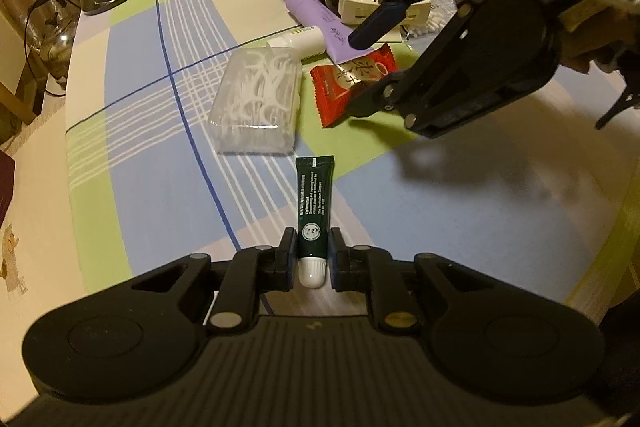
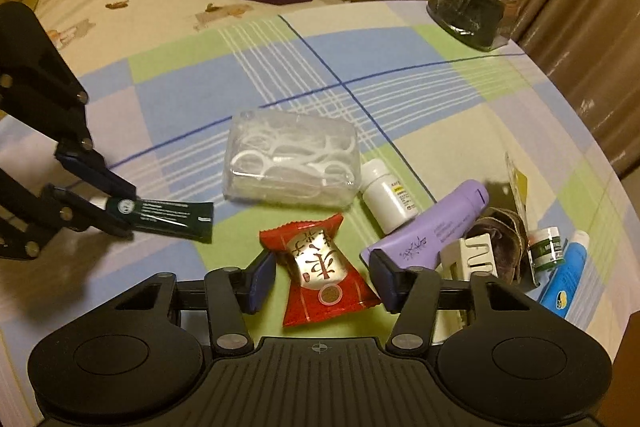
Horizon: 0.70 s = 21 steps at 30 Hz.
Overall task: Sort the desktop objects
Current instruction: 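Grasp the green tube with the left tool while the right tool grasps the red candy packet, then carry the green tube and red candy packet with both tools over the brown box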
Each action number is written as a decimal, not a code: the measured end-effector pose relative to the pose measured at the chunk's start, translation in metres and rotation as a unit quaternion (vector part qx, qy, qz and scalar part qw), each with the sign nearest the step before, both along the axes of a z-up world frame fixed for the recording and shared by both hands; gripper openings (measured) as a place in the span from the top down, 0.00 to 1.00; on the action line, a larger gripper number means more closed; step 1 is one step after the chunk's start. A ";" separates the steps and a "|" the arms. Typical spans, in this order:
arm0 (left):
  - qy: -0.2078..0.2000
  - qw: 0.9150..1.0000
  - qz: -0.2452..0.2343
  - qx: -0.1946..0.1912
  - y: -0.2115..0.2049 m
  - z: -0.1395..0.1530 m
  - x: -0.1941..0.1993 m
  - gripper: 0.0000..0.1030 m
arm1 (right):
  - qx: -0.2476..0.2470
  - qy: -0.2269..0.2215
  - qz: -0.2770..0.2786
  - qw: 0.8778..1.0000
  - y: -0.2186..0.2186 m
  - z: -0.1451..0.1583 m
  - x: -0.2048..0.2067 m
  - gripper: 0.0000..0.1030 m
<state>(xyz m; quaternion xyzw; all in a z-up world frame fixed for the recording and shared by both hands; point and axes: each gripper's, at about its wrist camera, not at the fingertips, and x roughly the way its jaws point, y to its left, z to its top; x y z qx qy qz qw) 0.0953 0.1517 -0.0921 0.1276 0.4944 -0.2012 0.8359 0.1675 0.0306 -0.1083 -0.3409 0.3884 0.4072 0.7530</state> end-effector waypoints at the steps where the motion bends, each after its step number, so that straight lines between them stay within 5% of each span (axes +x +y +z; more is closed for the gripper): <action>1: 0.000 1.000 0.001 -0.002 0.000 0.000 -0.001 0.88 | -0.002 0.000 -0.001 1.000 -0.001 -0.002 0.000 0.58; 6: -0.003 1.000 0.015 -0.010 0.000 0.000 -0.006 0.88 | 0.022 0.019 -0.043 0.999 -0.010 0.000 0.003 0.74; 21: -0.023 0.999 0.003 -0.026 -0.037 0.021 -0.011 0.88 | 0.104 0.022 -0.208 0.972 -0.100 0.059 -0.027 0.75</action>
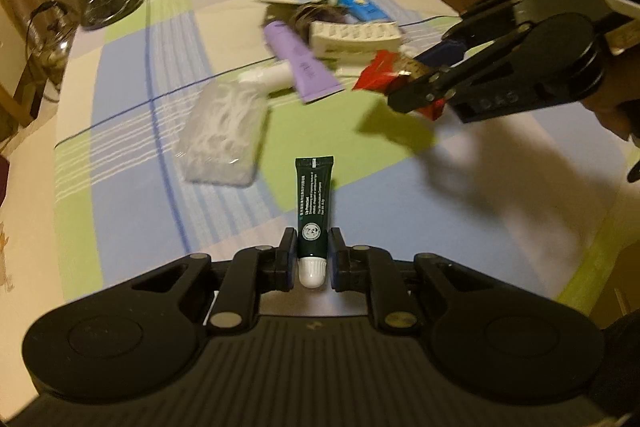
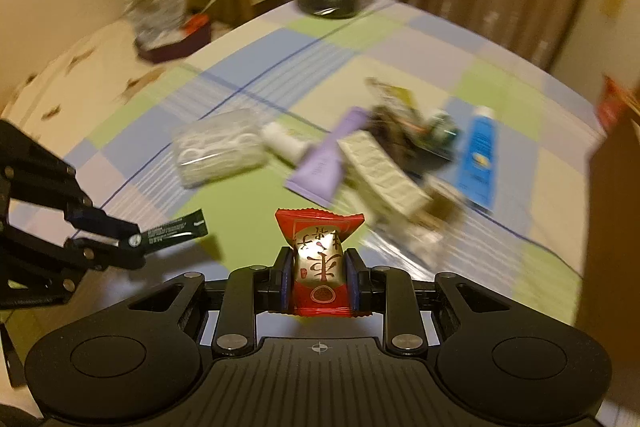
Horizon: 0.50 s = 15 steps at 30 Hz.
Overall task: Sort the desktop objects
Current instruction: 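Carry the green tube and red candy packet with both tools over the brown box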
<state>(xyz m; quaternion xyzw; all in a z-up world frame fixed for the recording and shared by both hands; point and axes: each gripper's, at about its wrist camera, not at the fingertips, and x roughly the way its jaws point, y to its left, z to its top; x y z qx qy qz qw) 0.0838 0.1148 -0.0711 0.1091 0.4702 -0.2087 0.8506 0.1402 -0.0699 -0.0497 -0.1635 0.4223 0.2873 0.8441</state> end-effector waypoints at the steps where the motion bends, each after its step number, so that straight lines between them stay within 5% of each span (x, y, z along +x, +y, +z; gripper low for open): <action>1: -0.003 1.000 -0.007 0.001 -0.006 0.002 -0.002 0.88 | 0.004 -0.003 -0.010 1.000 -0.009 0.005 -0.004 0.75; 15: -0.046 0.998 -0.028 -0.012 -0.133 0.037 -0.047 0.88 | 0.037 -0.051 -0.105 0.992 -0.169 0.051 -0.060 0.75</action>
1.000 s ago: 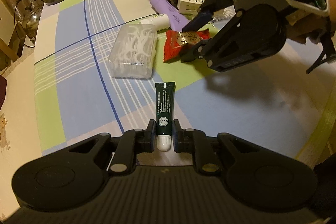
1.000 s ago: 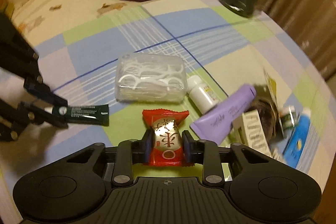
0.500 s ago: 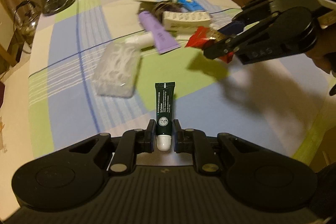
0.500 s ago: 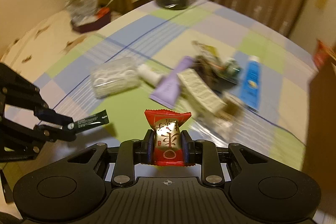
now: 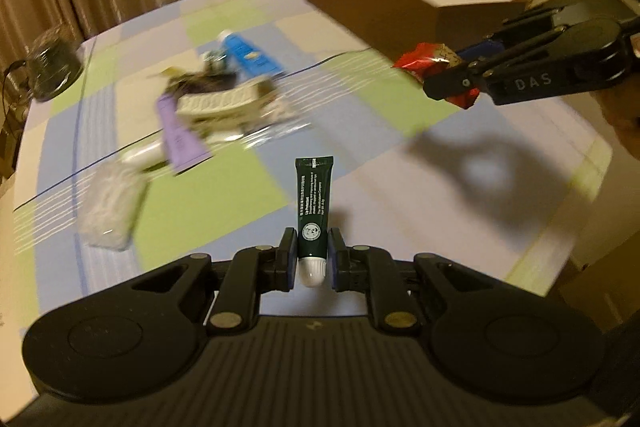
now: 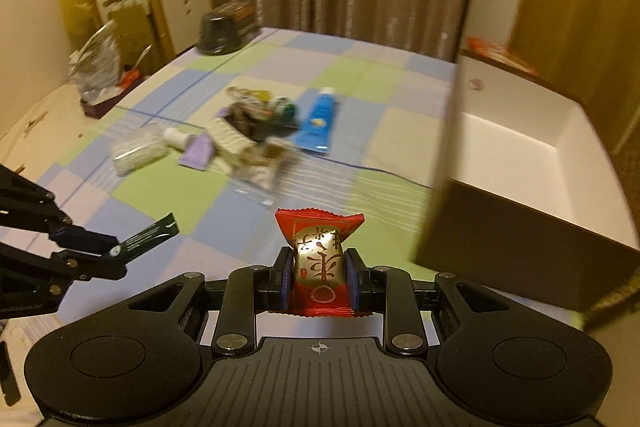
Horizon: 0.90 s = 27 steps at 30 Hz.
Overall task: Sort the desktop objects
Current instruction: 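Carry the green tube and red candy packet with both tools over the brown box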
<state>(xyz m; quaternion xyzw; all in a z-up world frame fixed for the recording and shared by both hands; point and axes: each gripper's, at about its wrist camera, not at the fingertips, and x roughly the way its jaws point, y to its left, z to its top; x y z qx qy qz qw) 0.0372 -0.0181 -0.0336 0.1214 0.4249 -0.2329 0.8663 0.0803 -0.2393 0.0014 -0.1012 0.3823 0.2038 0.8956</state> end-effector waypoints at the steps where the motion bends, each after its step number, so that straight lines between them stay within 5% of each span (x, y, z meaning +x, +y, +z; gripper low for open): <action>1: -0.002 1.000 -0.001 -0.003 -0.011 0.003 -0.004 0.88 | 0.000 -0.003 -0.007 1.000 -0.010 0.002 -0.003 0.75; 13: -0.015 0.995 -0.090 -0.038 -0.104 0.024 -0.004 0.88 | 0.006 -0.006 -0.148 0.989 -0.101 0.022 -0.038 0.75; 27: -0.014 0.992 -0.109 -0.065 -0.115 0.028 0.002 0.88 | 0.004 -0.013 -0.201 0.980 -0.108 0.033 -0.060 0.75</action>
